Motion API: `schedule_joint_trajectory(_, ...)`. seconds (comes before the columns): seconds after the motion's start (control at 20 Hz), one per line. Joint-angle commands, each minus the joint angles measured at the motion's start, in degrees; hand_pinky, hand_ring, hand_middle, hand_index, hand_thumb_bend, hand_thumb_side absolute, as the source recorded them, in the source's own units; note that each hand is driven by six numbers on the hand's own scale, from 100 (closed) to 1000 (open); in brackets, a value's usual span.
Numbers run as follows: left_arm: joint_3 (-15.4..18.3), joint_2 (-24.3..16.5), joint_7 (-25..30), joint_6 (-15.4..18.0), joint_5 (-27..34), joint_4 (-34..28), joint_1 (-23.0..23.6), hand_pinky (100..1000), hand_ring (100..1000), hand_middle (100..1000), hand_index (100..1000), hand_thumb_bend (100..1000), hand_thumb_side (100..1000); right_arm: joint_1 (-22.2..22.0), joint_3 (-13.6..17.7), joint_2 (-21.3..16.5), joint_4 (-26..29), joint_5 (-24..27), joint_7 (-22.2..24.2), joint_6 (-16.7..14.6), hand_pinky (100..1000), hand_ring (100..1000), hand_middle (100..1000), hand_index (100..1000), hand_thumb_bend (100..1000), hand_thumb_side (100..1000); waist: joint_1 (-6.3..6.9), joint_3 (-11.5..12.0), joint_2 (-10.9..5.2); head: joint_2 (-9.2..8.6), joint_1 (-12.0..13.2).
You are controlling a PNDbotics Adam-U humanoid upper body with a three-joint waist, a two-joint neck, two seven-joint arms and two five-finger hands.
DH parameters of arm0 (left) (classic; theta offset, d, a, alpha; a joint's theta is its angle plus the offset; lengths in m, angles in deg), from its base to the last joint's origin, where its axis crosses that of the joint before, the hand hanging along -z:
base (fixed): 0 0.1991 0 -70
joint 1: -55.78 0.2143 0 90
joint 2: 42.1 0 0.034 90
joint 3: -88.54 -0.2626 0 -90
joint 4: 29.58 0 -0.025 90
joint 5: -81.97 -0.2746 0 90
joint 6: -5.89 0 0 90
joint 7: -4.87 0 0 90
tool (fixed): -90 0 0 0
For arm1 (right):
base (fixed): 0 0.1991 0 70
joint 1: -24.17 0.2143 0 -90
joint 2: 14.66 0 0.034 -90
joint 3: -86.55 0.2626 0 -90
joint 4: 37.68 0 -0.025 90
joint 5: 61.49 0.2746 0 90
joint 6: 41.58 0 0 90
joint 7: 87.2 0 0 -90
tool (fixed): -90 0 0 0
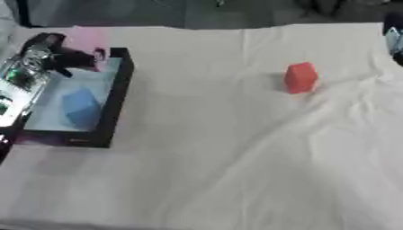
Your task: Pick up the objects with one hand, pass them to the other hand, and then place them into the box on the other side of the table.
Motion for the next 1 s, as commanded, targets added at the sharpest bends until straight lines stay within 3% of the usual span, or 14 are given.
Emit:
schedule_joint_trajectory(0.05,1.6,-2.5,-0.4,0.1,-0.6,1.2,-0.5,656,1000,633,579,100,207,0.3,1.5,-2.1,1.2,0.8,-1.1,0.2,775,774,715,865,350,212,-0.85,0.0,0.01,-0.83,0.8)
schedule_joint_trajectory(0.15,1.8,-2.5,-0.1,0.5,-1.2,2.6,-0.4,678,1000,674,634,143,258,0.3,1.7,-2.3,1.2,1.1,-1.5,0.2,775,774,715,865,351,212,-0.96,0.0,0.01,-0.91,0.9)
schedule_joint_trajectory(0.35,2.1,-2.2,0.2,1.4,-3.6,5.5,-0.5,782,1000,797,781,537,374,0.1,2.0,-2.5,1.2,1.4,-1.8,0.2,776,773,716,866,352,212,-1.14,0.0,0.04,-1.09,0.9)
schedule_joint_trajectory(0.5,2.4,-2.1,0.5,1.9,-5.7,7.1,-0.4,827,1000,822,813,690,367,0.1,2.1,-2.6,1.2,1.6,-2.0,0.1,776,772,715,866,351,212,-1.21,0.0,0.07,-1.13,0.7)
schedule_joint_trajectory(0.7,3.1,-2.0,0.5,2.1,-8.4,8.3,-0.5,856,1000,840,838,736,359,0.0,2.2,-2.6,1.2,1.8,-2.2,0.0,775,772,715,866,351,210,-1.25,0.0,0.04,-1.42,0.3)
schedule_joint_trajectory(1.0,3.9,-1.9,-0.1,2.3,-9.4,7.6,-0.4,855,1000,848,846,693,360,-0.3,2.4,-2.8,1.2,1.9,-2.6,0.0,775,771,715,866,352,206,-1.17,0.1,-0.16,-1.78,-1.1)
